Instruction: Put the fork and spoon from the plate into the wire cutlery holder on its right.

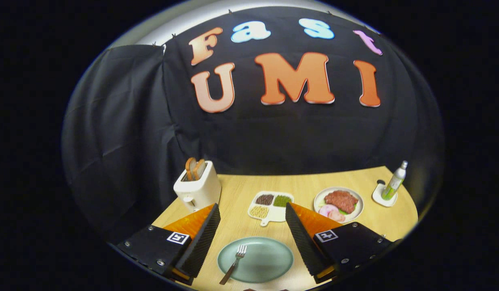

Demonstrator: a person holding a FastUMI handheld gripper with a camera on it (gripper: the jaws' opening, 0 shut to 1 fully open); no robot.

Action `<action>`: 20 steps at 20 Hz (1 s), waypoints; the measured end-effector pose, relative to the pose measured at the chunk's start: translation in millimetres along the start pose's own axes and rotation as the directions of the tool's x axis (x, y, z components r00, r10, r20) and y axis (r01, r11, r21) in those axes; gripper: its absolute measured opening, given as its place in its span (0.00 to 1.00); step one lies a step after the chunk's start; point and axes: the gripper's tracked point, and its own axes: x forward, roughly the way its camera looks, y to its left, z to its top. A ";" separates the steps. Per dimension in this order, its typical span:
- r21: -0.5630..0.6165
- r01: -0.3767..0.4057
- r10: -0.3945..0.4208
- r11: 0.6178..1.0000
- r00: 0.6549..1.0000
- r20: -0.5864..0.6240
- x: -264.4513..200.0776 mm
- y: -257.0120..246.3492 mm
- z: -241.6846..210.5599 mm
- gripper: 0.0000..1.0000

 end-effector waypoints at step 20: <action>-0.061 0.027 -0.064 0.998 0.649 -0.758 49.0 18.1 -219.9 0.68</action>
